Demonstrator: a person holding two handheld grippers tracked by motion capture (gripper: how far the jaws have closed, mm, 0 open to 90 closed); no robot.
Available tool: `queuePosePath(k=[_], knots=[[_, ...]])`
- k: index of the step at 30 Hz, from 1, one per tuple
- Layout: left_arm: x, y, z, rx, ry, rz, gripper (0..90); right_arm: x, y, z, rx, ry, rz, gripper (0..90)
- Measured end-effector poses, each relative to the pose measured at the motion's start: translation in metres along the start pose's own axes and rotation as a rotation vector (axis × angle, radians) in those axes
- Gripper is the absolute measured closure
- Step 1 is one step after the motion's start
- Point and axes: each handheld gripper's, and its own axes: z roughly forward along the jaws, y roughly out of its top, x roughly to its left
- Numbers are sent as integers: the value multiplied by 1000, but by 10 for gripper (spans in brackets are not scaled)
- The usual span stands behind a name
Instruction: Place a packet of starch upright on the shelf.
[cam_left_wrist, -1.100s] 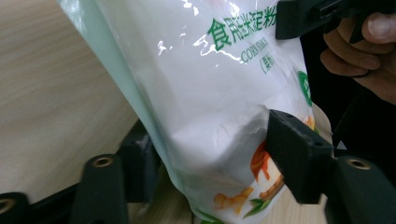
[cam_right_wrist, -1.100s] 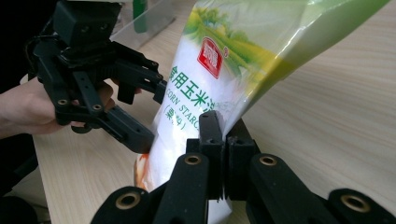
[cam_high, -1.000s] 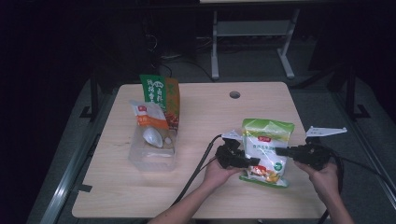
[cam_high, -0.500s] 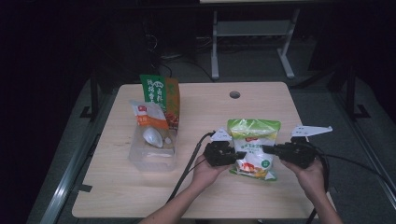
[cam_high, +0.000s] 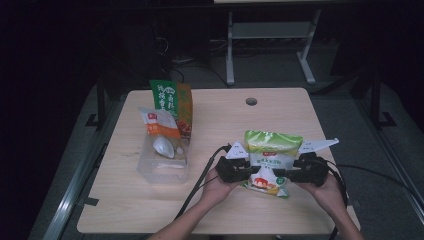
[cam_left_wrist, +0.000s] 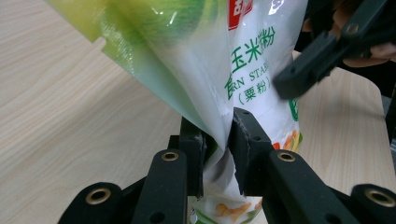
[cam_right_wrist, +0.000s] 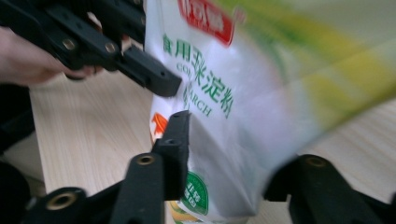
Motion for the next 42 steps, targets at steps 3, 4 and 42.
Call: queuePosePath(k=[3,4,42], knots=[[1,0,0,2,-1,1,753,2,3,8,30,9,-1,533],[1,0,0,4,-2,-1,754,3,4,10,37,2,-6,541],[-6,-25,-44,49,48,27,461,9,14,9,-5,-38,22,761]])
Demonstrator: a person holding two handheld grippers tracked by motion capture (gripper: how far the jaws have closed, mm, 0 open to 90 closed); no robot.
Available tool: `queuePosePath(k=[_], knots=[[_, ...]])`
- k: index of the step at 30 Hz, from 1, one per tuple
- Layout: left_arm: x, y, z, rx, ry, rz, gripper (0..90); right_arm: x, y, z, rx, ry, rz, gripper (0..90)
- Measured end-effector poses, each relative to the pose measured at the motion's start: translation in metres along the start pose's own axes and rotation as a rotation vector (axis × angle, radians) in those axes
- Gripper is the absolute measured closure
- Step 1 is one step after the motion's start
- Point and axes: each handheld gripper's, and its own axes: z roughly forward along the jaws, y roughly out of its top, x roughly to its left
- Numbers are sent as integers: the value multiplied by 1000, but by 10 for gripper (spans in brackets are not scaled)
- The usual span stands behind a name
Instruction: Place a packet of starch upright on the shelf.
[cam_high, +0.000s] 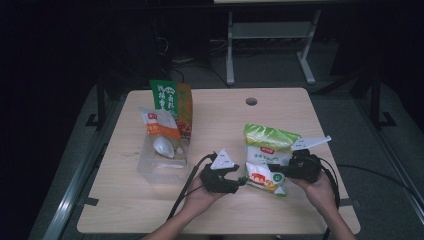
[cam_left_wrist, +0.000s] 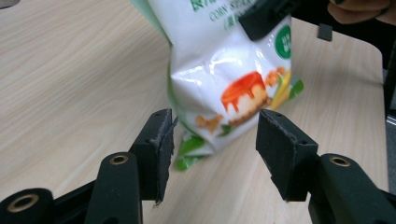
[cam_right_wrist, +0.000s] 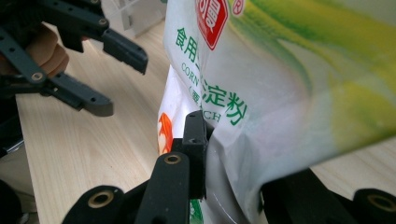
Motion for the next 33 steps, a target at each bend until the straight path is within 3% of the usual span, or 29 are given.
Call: queuePosePath(k=[4,16,18,23,31,32,33], knots=[[-2,-5,-6,1,2,13,462,2,4,1,1,-4,-9,765],[-5,-17,-15,-7,-14,5,461,7,16,5,-28,3,-15,772],[-6,-19,-16,-5,-15,15,458,8,19,6,-30,4,-20,773],[-10,-24,-21,-3,-46,-10,448,14,29,8,-31,16,-41,775],[-17,-31,-31,-3,-47,14,433,26,49,17,-42,48,-81,777],[-17,-32,-32,1,-47,31,433,28,53,18,-39,54,-84,777],[-19,-33,-33,-2,-51,21,433,30,56,19,-36,56,-88,778]])
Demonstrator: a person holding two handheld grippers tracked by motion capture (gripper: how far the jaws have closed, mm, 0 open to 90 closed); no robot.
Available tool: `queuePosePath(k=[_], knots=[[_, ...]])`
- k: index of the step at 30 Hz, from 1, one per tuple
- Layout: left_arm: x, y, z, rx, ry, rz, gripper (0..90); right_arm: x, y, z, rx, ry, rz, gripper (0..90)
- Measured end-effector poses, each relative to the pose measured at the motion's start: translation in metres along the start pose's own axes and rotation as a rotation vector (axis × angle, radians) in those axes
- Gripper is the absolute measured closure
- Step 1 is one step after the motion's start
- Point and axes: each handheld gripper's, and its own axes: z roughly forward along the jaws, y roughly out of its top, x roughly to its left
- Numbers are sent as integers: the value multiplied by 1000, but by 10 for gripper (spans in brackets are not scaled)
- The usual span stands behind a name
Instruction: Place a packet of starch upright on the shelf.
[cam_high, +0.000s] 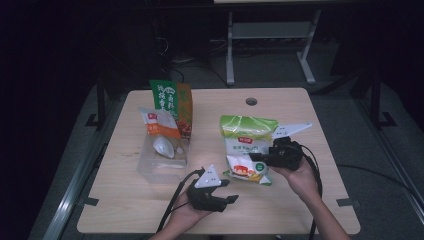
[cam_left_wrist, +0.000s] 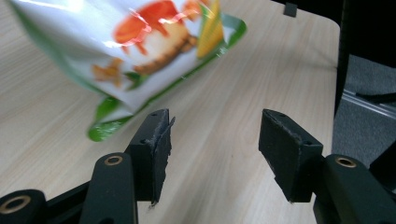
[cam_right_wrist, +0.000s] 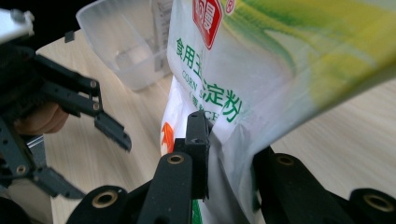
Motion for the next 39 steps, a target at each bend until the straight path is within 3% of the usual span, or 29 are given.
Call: queuePosePath(k=[17,18,26,39], knots=[[-11,-15,-19,-4,-7,61,404,25,53,34,-12,66,-88,782],[-13,-16,-19,-6,-10,43,403,27,56,37,-13,71,-93,782],[-16,-20,-23,-9,-13,60,397,44,79,53,-20,116,-132,785],[-15,-23,-29,-14,-3,49,394,62,104,71,-33,131,-167,788]])
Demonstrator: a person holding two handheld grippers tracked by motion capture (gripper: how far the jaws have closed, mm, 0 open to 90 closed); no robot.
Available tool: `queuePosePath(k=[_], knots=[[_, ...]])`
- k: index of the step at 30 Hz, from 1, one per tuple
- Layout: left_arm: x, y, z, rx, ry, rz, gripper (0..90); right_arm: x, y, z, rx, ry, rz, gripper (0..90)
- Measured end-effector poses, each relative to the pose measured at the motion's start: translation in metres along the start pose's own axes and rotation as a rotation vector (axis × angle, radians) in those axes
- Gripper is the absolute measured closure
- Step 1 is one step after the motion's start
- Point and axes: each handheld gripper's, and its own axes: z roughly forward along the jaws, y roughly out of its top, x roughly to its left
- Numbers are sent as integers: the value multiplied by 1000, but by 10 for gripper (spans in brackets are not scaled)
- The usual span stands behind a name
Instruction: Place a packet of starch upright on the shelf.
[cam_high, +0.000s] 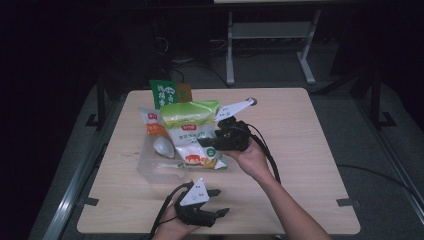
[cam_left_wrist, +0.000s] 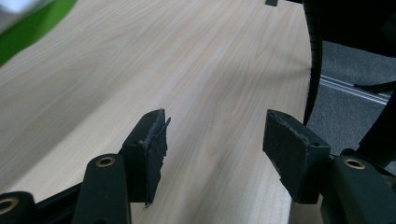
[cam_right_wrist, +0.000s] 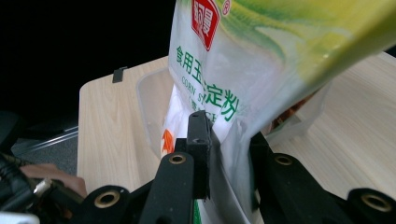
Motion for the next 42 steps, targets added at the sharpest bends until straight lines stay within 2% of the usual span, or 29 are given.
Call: queuePosePath(k=[7,19,28,34,38,42], knots=[[1,-1,-3,2,3,18,393,5,10,14,-2,10,-13,790],[3,-5,-11,-2,7,2,393,16,27,39,9,28,-38,792],[4,-9,-20,-11,10,-7,392,23,37,70,39,61,-74,793],[4,-14,-26,-17,16,-23,391,25,40,93,70,77,-69,794],[4,-16,-28,-20,14,-29,391,22,39,105,75,98,-46,795],[2,-18,-28,-19,9,-34,391,22,36,117,102,98,-38,795]])
